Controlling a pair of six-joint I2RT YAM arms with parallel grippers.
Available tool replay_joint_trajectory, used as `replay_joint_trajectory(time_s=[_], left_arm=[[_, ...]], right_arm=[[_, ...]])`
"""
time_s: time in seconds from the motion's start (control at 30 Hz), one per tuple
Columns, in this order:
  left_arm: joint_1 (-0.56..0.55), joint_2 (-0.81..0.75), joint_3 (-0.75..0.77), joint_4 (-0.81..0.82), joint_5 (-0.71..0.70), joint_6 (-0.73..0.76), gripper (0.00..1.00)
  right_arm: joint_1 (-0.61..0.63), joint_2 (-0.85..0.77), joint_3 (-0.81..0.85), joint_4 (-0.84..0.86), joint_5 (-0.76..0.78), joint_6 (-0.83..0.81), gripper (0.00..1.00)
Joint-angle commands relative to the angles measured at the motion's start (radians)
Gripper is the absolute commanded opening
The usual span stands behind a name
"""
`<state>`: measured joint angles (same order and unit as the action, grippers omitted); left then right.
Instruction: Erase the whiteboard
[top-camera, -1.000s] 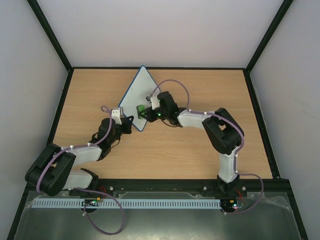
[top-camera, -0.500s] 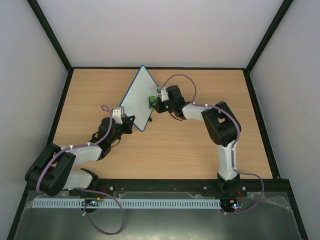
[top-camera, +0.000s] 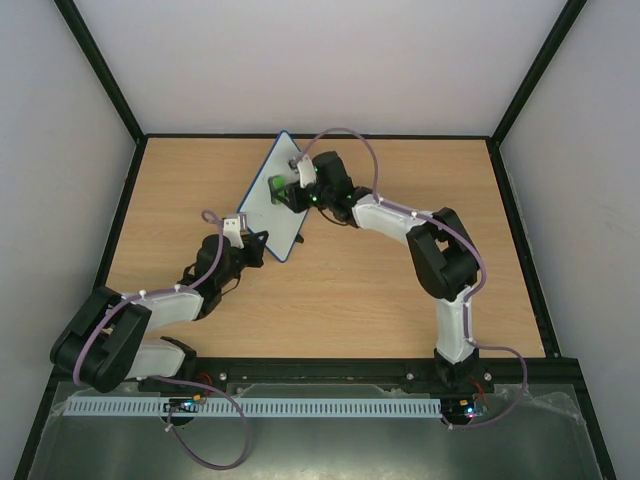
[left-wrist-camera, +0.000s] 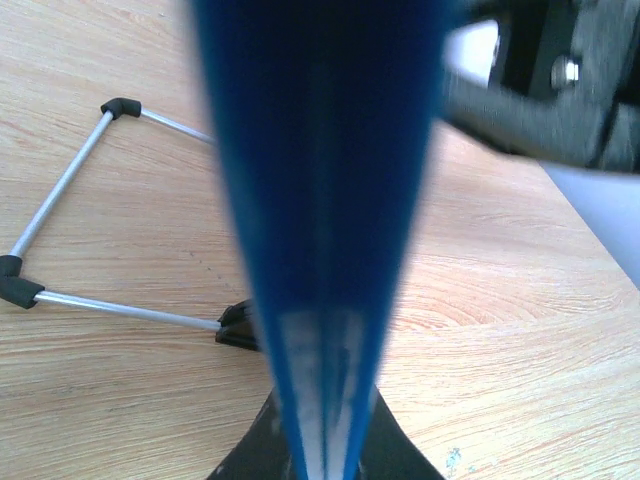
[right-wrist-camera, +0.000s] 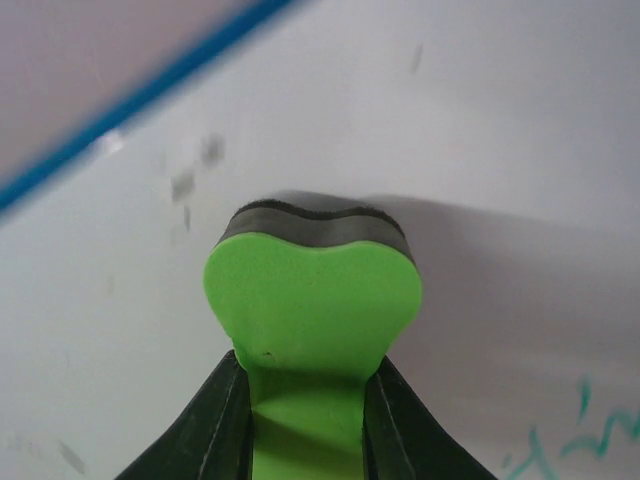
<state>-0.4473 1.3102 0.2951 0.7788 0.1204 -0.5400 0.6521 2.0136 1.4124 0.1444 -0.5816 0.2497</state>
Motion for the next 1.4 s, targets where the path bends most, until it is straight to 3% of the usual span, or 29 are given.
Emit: replay_joint_trajectory(time_s=[0.0, 0.13, 0.43, 0.87, 1.07, 1.37], left_arm=[[-0.036, 0.008, -0.015, -0.092, 0.196, -0.028, 0.03], [-0.036, 0.008, -0.017, -0.088, 0.193, -0.027, 0.03], [-0.036, 0.014, -0.010, -0.088, 0.194, -0.020, 0.03], [-0.036, 0.021, -0.003, -0.094, 0.195, -0.017, 0.03], [-0.036, 0.022, -0.001, -0.095, 0.198, -0.017, 0.03], [-0.036, 0.020, -0.004, -0.095, 0.198, -0.014, 0.03]], right_arm=[[-0.035, 0.113, 0.109, 0.014, 0.056, 0.049, 0.02], [-0.088, 0.187, 0.127, -0.049, 0.036, 0.078, 0.02], [-0.084, 0.159, -0.086, -0.071, -0.026, 0.045, 0.02], [-0.028, 0.083, 0.164, -0.081, -0.140, 0.138, 0.02], [-0.036, 0.130, 0.161, -0.110, -0.081, 0.158, 0.02], [-0.072, 0.209, 0.026, -0.183, -0.035, 0.124, 0.02]])
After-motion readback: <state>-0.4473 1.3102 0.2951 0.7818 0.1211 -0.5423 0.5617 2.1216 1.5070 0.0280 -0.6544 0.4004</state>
